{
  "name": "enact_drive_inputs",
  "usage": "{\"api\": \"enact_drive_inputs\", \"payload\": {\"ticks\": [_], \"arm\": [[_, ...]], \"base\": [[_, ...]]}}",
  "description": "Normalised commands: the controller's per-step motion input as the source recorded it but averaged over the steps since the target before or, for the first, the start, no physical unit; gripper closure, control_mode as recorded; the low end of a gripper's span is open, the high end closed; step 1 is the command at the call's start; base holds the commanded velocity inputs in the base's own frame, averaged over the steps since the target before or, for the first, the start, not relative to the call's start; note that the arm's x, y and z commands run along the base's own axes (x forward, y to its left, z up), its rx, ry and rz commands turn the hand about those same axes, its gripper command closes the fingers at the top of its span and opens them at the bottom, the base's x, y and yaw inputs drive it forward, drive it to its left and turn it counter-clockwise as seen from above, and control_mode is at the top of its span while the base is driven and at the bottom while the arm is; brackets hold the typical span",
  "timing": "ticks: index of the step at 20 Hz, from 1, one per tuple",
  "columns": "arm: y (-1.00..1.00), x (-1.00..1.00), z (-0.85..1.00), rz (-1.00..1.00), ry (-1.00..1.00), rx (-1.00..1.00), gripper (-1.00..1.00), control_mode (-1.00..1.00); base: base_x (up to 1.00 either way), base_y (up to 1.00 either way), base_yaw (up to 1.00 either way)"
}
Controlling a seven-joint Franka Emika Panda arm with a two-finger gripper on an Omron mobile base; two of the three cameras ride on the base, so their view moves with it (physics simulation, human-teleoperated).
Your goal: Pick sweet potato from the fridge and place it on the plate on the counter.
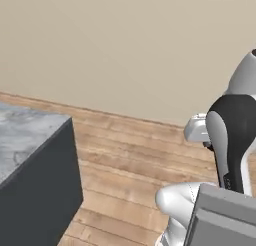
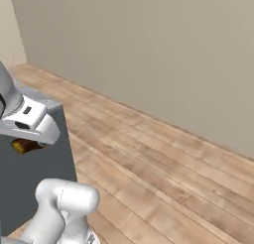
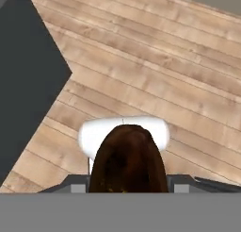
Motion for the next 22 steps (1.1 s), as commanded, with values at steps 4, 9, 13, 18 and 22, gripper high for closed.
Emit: {"api": "enact_drive_inputs", "payload": {"ticks": [4,9,13,18,22], "arm": [[0.00,0.00,0.00,0.00,0.00,0.00,1.00,1.00],[0.00,0.00,0.00,0.00,0.00,0.00,1.00,1.00],[0.00,0.00,0.00,0.00,0.00,0.00,1.00,1.00],[0.00,0.00,0.00,0.00,0.00,0.00,1.00,1.00],[0.00,0.00,0.00,0.00,0.00,0.00,1.00,1.00]], "base": [[0.26,0.06,0.89],[0.29,0.01,0.89],[0.53,-0.02,0.82],[0.50,-0.23,0.72],[0.51,-0.36,0.69]]}}
